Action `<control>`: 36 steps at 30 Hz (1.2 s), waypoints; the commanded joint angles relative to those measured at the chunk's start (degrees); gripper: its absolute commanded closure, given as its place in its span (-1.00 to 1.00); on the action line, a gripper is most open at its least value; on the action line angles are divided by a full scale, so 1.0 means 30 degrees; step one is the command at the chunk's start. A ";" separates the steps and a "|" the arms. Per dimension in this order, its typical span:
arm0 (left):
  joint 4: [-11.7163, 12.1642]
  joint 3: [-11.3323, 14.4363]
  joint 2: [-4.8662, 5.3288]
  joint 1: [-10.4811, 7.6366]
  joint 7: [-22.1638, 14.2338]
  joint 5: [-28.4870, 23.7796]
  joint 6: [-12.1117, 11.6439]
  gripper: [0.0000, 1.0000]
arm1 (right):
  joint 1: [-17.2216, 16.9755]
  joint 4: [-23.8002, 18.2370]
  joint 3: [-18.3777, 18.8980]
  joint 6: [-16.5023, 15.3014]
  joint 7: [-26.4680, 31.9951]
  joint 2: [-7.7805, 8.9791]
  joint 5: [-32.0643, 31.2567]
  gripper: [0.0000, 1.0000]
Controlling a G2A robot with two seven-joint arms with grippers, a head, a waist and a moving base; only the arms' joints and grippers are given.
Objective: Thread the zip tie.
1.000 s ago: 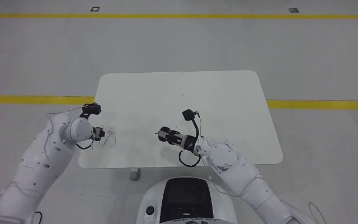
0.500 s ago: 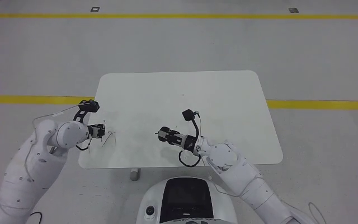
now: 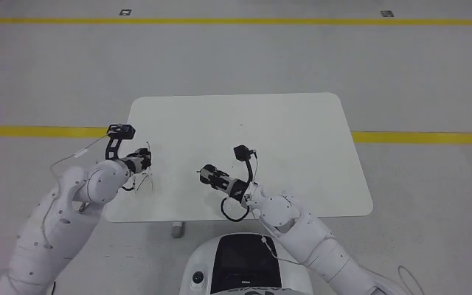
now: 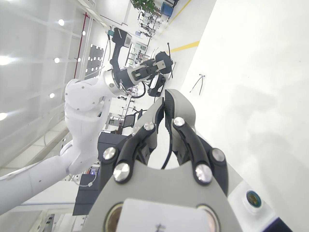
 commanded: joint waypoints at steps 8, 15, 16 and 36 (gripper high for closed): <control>-0.0589 0.0121 -0.0304 0.0677 0.2917 -0.1333 -0.0236 1.00 | 0.0605 0.0985 -0.0577 0.0430 -0.1198 -0.0464 0.0138 1.00; -0.0467 0.0149 -0.0331 0.0700 0.3153 -0.1422 -0.0285 1.00 | 0.0605 0.0985 -0.0577 0.0430 -0.1198 -0.0464 0.0138 1.00; -0.0360 0.0310 -0.0376 0.0771 0.3649 -0.1496 -0.0911 1.00 | 0.0528 0.0949 -0.0583 0.0577 -0.1261 -0.0463 0.0035 1.00; 0.2111 0.0443 -0.1325 0.2778 1.4240 -0.4393 -0.9240 1.00 | 0.0323 0.1886 -0.0868 0.0880 -0.3625 -0.1052 -0.0470 1.00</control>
